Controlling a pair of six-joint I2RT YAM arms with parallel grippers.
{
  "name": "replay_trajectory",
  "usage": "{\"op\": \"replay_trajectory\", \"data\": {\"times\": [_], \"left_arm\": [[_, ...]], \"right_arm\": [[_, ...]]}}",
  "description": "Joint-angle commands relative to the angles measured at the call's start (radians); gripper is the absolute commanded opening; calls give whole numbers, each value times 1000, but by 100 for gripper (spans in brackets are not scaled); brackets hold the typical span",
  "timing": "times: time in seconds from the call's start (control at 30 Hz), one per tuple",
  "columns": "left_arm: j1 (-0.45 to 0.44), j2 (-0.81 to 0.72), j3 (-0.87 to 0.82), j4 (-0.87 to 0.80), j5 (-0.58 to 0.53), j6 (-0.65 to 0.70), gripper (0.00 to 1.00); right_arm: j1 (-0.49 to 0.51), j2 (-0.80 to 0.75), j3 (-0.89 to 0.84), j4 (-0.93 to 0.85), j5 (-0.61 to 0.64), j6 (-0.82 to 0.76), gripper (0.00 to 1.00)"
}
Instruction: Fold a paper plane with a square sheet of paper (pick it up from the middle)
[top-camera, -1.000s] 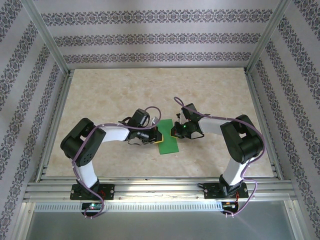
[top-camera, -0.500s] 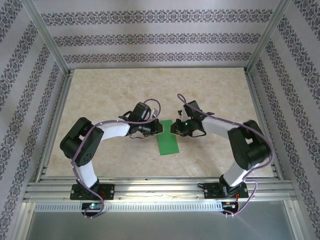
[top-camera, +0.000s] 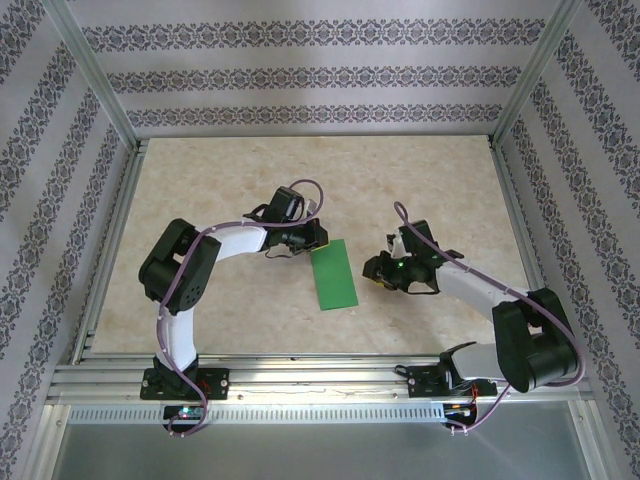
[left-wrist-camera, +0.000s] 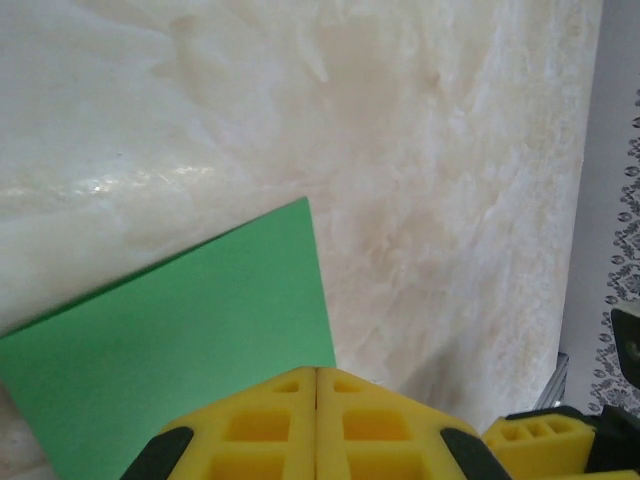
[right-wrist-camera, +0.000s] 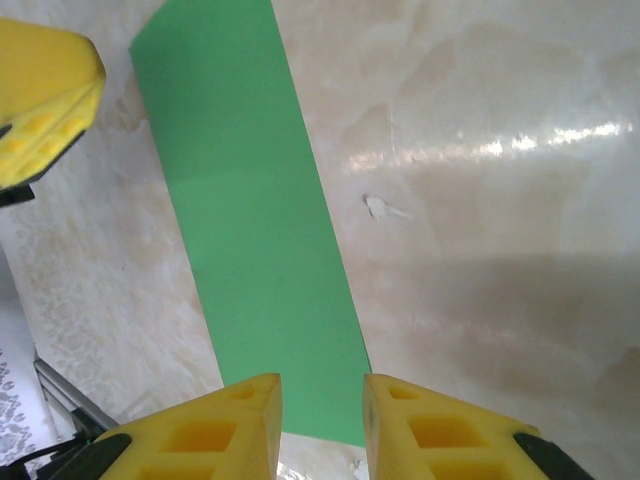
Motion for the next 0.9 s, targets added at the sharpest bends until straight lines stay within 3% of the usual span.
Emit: {"op": "replay_trajectory", "data": {"times": [0.0,0.87], "left_arm": [[20,18,17,-47,1,30,6],[55,95,-101,24,44,69,5]], "right_arm": [[2,-14,-33,34,-65,59,26],[80,133,-55,91,-144,100,42]]}}
